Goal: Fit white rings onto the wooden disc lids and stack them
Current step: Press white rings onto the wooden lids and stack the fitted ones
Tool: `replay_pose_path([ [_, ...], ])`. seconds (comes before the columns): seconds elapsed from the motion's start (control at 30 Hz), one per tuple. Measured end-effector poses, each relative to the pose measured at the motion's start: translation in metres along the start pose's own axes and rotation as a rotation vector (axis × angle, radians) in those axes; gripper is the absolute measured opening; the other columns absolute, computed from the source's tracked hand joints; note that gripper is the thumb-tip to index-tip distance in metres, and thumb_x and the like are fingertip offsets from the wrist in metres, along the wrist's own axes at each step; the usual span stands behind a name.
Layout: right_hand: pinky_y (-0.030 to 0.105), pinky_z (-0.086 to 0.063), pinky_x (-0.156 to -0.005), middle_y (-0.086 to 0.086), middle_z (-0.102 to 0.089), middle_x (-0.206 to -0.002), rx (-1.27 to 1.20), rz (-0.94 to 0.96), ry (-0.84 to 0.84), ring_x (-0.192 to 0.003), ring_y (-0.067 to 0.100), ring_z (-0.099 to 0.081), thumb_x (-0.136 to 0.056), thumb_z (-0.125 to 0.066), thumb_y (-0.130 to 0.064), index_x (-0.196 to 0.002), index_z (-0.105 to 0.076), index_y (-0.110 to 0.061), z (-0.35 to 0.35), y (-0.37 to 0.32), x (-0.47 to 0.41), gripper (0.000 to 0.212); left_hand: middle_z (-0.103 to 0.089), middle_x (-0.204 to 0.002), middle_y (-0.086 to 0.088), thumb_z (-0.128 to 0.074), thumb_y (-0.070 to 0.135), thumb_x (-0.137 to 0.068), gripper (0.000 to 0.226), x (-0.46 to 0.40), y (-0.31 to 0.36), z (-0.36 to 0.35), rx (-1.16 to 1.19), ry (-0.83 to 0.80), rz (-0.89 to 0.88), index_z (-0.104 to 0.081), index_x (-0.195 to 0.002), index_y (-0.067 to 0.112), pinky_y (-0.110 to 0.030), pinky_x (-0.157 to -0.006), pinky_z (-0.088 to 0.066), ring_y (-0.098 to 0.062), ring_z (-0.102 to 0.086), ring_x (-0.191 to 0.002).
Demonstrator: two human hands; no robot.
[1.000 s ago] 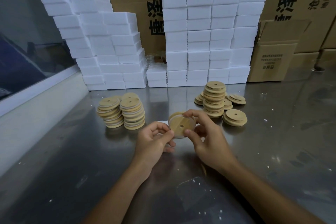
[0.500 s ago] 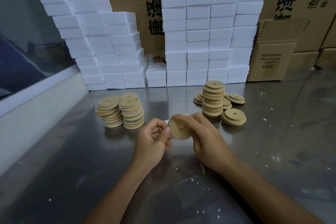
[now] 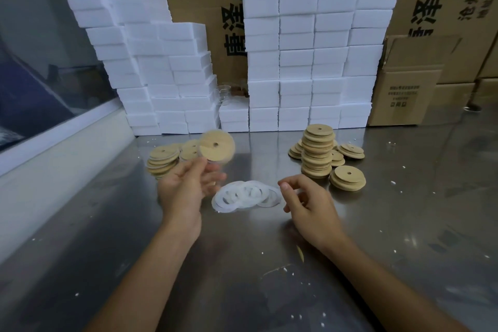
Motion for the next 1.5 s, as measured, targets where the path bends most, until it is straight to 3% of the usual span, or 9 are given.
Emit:
replay_pose_path([
  [0.2,0.021,-0.051,-0.061,-0.012,-0.067,-0.092,0.015,-0.025,-0.004,-0.072,0.010,-0.065,-0.098,-0.058,-0.029,-0.094,-0.067,-0.026,-0.001,0.004,-0.001,0.010,-0.073,-0.074,-0.004,-0.061,0.008,-0.091,0.008,-0.023,0.010,0.005,0.158,0.134,0.162,-0.065,-0.084,0.010,-0.017,-0.042,-0.047,-0.012,-0.071,-0.058],
  [0.43,0.018,-0.048,-0.058,-0.012,-0.068,-0.089,0.003,-0.043,-0.001,-0.069,0.010,-0.065,-0.098,-0.059,-0.030,-0.091,-0.067,-0.027,-0.001,0.007,-0.002,0.011,-0.069,-0.104,-0.006,-0.051,0.009,-0.097,0.019,-0.054,0.001,0.003,0.123,0.170,0.377,-0.055,-0.113,-0.001,-0.014,-0.043,-0.051,-0.009,-0.067,-0.049],
  [0.57,0.027,-0.053,-0.063,-0.012,-0.068,-0.090,0.012,-0.042,-0.016,-0.071,0.013,-0.065,-0.098,-0.059,-0.030,-0.092,-0.067,-0.027,-0.001,0.007,-0.002,0.011,-0.069,-0.088,0.000,-0.050,0.007,-0.098,0.016,-0.061,0.000,0.001,0.107,0.150,0.426,-0.055,-0.112,0.002,-0.015,-0.045,-0.052,-0.014,-0.067,-0.062],
  [0.77,0.028,-0.051,-0.063,-0.011,-0.067,-0.086,0.011,-0.044,-0.015,-0.072,0.013,-0.065,-0.097,-0.060,-0.030,-0.091,-0.068,-0.026,-0.002,0.009,-0.003,0.011,-0.066,-0.054,0.002,-0.047,0.004,-0.095,0.015,-0.061,-0.001,-0.005,0.090,0.086,0.436,-0.056,-0.084,0.005,-0.014,-0.038,-0.046,-0.014,-0.065,-0.041],
  [0.83,0.029,-0.053,-0.064,-0.011,-0.067,-0.085,0.020,-0.044,-0.021,-0.073,0.013,-0.065,-0.097,-0.060,-0.030,-0.091,-0.068,-0.026,-0.002,0.009,-0.003,0.011,-0.066,-0.062,-0.002,-0.045,0.005,-0.095,0.015,-0.061,-0.002,-0.005,0.060,0.079,0.436,-0.056,-0.084,0.005,-0.014,-0.037,-0.045,-0.015,-0.065,-0.041],
  [0.97,0.026,-0.050,-0.063,-0.012,-0.066,-0.083,0.011,-0.054,-0.031,-0.074,0.012,-0.066,-0.097,-0.060,-0.031,-0.089,-0.068,-0.029,-0.003,0.010,-0.003,0.012,-0.063,-0.074,-0.004,-0.043,0.011,-0.097,0.016,-0.065,-0.005,-0.003,-0.029,0.110,0.384,-0.056,-0.087,0.010,-0.015,-0.036,-0.044,-0.015,-0.063,-0.039],
  [1.13,0.031,-0.053,-0.065,-0.013,-0.068,-0.082,0.016,-0.057,-0.036,-0.073,0.013,-0.066,-0.097,-0.060,-0.032,-0.088,-0.069,-0.029,-0.003,0.009,-0.002,0.013,-0.064,-0.061,-0.007,-0.043,0.005,-0.094,0.029,-0.062,-0.006,-0.003,-0.247,0.116,0.186,-0.061,-0.107,0.024,-0.017,-0.034,-0.043,-0.016,-0.056,-0.033],
  [1.3,0.029,-0.053,-0.065,-0.017,-0.068,-0.078,0.014,-0.042,0.013,-0.070,0.012,-0.065,-0.097,-0.061,-0.028,-0.084,-0.068,-0.030,-0.001,0.006,-0.003,0.015,-0.063,-0.048,-0.003,-0.049,0.006,-0.094,0.023,-0.045,-0.016,-0.008,-0.416,0.040,-0.026,-0.068,-0.100,0.018,-0.021,-0.034,-0.041,-0.019,-0.053,-0.032],
  [1.5,0.034,-0.057,-0.068,-0.015,-0.069,-0.073,0.000,-0.039,0.181,-0.071,0.010,-0.066,-0.095,-0.063,-0.022,-0.078,-0.065,-0.034,0.010,0.007,-0.003,0.021,-0.062,-0.049,-0.002,-0.050,0.004,-0.092,0.021,-0.010,-0.055,-0.015,-0.577,-0.139,-0.071,-0.068,-0.096,0.015,-0.022,-0.038,-0.041,-0.017,-0.051,-0.034],
])
Point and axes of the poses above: each hand's wrist, its own x-axis away from the middle knuckle, its own z-axis out of the back of the hand, y = z × x, the point moved 4 cm from there along -x, towards the middle knuckle
